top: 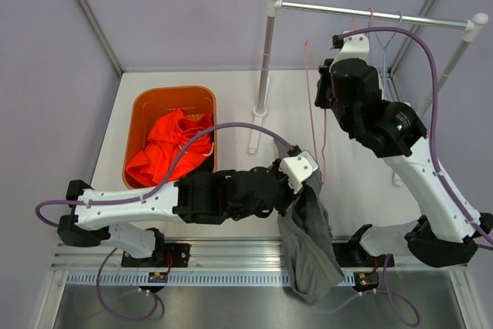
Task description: Remove the shorts from the hanger
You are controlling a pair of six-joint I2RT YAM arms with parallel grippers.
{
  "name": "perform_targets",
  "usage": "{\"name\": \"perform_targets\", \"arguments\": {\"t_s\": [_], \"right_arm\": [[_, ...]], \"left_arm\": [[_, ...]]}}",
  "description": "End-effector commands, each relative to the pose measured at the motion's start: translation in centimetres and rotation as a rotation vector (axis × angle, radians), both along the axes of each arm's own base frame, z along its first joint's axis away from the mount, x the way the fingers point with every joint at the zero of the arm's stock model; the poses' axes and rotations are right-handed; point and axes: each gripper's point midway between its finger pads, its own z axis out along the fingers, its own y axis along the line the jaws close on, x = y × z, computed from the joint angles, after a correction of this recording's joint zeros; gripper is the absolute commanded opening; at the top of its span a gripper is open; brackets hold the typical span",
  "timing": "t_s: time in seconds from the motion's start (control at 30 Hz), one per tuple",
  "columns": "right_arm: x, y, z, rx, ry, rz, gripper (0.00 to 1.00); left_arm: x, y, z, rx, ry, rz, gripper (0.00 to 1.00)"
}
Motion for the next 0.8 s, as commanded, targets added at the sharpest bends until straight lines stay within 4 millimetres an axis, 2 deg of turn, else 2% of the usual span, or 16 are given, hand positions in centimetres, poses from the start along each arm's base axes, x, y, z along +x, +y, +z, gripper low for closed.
{"name": "perform_targets", "arguments": {"t_s": [0.0, 0.07, 0.13, 0.17, 0.2, 0.23, 0.3, 0.33, 0.4, 0.47, 0.5, 0.53, 0.57, 0.6, 0.7, 0.77], "right_arm": [[1.6, -2.1, 4.7, 0.067, -0.113, -0.067, 0.0], [2.4, -3.1, 5.4, 0.05, -0.121, -0.101, 0.0], [2.4, -3.6, 5.5, 0.033, -0.112, -0.116, 0.0], [2.4, -3.6, 5.3, 0.031, -0.108, -0.114, 0.0], [2.4, -3.4, 5.3, 0.039, -0.109, -0.1, 0.0], [2.1, -3.4, 4.8, 0.042, -0.102, -0.094, 0.0], [2.0, -3.3, 4.5, 0.049, -0.102, -0.085, 0.0], [1.8, -3.4, 4.1, 0.044, -0.096, -0.085, 0.0], [1.7, -3.5, 3.9, 0.034, -0.092, -0.086, 0.0], [1.6, -3.6, 3.8, 0.031, -0.09, -0.081, 0.0], [1.5, -3.5, 3.9, 0.034, -0.092, -0.076, 0.0], [1.5, -3.4, 3.9, 0.038, -0.093, -0.069, 0.0], [1.4, -3.3, 4.0, 0.041, -0.095, -0.061, 0.0], [1.4, -3.3, 3.9, 0.043, -0.098, -0.06, 0.0], [1.3, -3.4, 3.6, 0.037, -0.098, -0.06, 0.0], [1.4, -3.5, 3.5, 0.036, -0.101, -0.061, 0.0]], "left_arm": [[3.2, 3.8, 4.4, -0.041, -0.075, 0.184, 0.0], [4.0, 5.4, 7.1, -0.064, -0.111, 0.228, 0.01], [6.1, 7.7, 8.7, -0.013, -0.188, 0.336, 0.0], [7.1, 8.6, 11.6, -0.047, -0.214, 0.39, 0.0], [9.2, 10.8, 12.9, -0.026, -0.25, 0.498, 0.0], [10.2, 12.1, 14.8, -0.016, -0.312, 0.535, 0.0], [12.4, 15.4, 20.7, -0.149, -0.393, 0.655, 0.0], [13.1, 17.0, 22.6, -0.128, -0.483, 0.691, 0.0], [14.4, 21.1, 28.1, -0.256, -0.557, 0.827, 0.0], [14.7, 25.4, 32.4, -0.281, -0.67, 0.928, 0.0], [14.4, 26.2, 34.8, -0.369, -0.72, 0.94, 0.0], [14.3, 27.3, 36.0, -0.351, -0.794, 0.966, 0.0], [14.2, 28.9, 37.7, -0.412, -0.845, 1.008, 0.0], [14.2, 29.5, 38.3, -0.42, -0.869, 1.025, 0.0], [14.7, 31.8, 38.8, -0.416, -0.915, 1.111, 0.0], [15.3, 32.8, 37.9, -0.416, -0.909, 1.136, 0.0]]}}
